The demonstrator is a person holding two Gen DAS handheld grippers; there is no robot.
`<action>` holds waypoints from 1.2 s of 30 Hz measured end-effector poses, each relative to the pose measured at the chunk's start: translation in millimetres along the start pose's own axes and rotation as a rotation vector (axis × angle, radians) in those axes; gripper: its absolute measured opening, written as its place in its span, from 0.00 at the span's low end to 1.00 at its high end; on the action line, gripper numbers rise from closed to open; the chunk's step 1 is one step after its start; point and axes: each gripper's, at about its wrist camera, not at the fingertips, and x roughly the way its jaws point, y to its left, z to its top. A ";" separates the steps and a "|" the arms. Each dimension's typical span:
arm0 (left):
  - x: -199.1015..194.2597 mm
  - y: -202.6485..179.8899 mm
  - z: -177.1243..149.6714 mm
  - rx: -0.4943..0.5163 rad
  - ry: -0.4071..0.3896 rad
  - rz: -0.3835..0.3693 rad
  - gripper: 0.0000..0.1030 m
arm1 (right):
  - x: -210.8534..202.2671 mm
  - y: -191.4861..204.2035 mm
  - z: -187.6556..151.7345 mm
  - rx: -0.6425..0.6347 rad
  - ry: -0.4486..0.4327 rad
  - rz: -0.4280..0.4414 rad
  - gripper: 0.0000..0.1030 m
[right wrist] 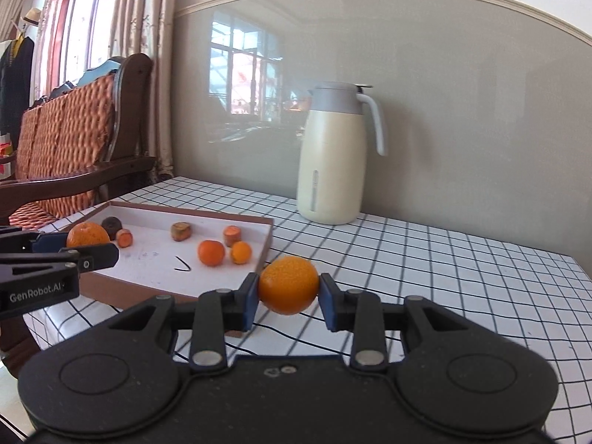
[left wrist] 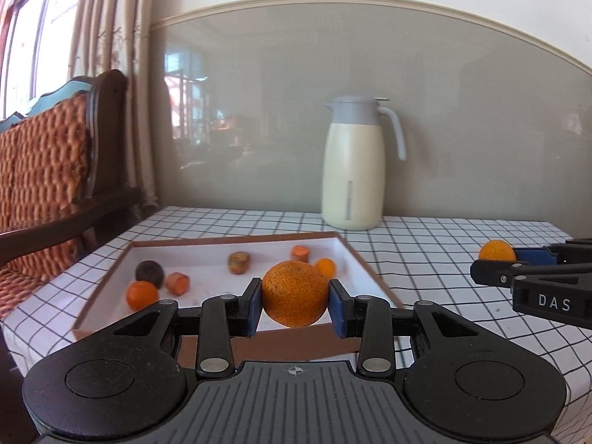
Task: Organize fruits
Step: 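Carry both held oranges over the cardboard tray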
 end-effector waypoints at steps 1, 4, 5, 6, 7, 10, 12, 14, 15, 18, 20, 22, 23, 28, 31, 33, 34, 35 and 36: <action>-2.0 6.2 0.0 -0.008 -0.003 0.008 0.36 | 1.1 4.1 0.8 -0.005 -0.003 0.010 0.25; -3.7 17.1 -0.9 -0.018 -0.002 0.028 0.36 | 5.5 18.1 3.8 -0.022 -0.011 0.038 0.25; -3.8 20.3 -1.0 -0.022 -0.001 0.032 0.36 | 6.5 23.0 4.9 -0.026 -0.015 0.050 0.25; -4.5 23.7 -1.6 -0.025 -0.003 0.038 0.36 | 7.4 27.5 5.9 -0.030 -0.019 0.061 0.25; -4.8 25.7 -1.8 -0.027 -0.005 0.043 0.36 | 8.1 32.2 6.6 -0.035 -0.024 0.069 0.25; -6.3 35.5 -2.8 -0.038 -0.006 0.058 0.36 | 10.4 44.1 9.2 -0.045 -0.034 0.094 0.25; -6.7 42.8 -3.2 -0.044 -0.006 0.069 0.36 | 12.1 52.0 9.8 -0.054 -0.036 0.105 0.25; -7.5 49.2 -3.0 -0.051 -0.008 0.078 0.36 | 14.2 57.5 10.2 -0.060 -0.037 0.115 0.25; -7.7 52.2 -3.2 -0.052 -0.009 0.085 0.36 | 15.4 60.9 9.8 -0.064 -0.034 0.119 0.25; -8.7 62.3 -3.6 -0.063 -0.010 0.101 0.36 | 17.1 67.8 10.5 -0.072 -0.037 0.127 0.25; -8.8 69.0 -3.3 -0.066 -0.011 0.114 0.36 | 18.4 71.9 11.8 -0.073 -0.040 0.135 0.25; -8.0 76.0 -3.0 -0.064 -0.012 0.127 0.36 | 19.3 73.6 14.4 -0.058 -0.041 0.154 0.25; -6.7 80.4 -2.1 -0.063 -0.011 0.132 0.36 | 19.8 75.2 16.3 -0.056 -0.047 0.158 0.25; -1.4 97.6 2.4 -0.064 -0.018 0.165 0.36 | 26.3 79.4 25.5 -0.065 -0.066 0.159 0.25; 3.2 105.1 5.3 -0.077 -0.022 0.176 0.36 | 34.4 80.2 32.2 -0.071 -0.073 0.152 0.25; 6.0 108.5 8.1 -0.082 -0.028 0.180 0.36 | 39.7 80.1 36.6 -0.067 -0.078 0.149 0.25; 7.9 109.9 9.6 -0.082 -0.032 0.181 0.36 | 42.4 79.6 38.5 -0.062 -0.079 0.148 0.25; 9.3 110.7 10.8 -0.083 -0.034 0.181 0.36 | 45.0 78.7 40.4 -0.053 -0.078 0.150 0.25; 11.2 111.9 12.0 -0.083 -0.034 0.180 0.36 | 47.7 77.7 42.5 -0.040 -0.079 0.153 0.25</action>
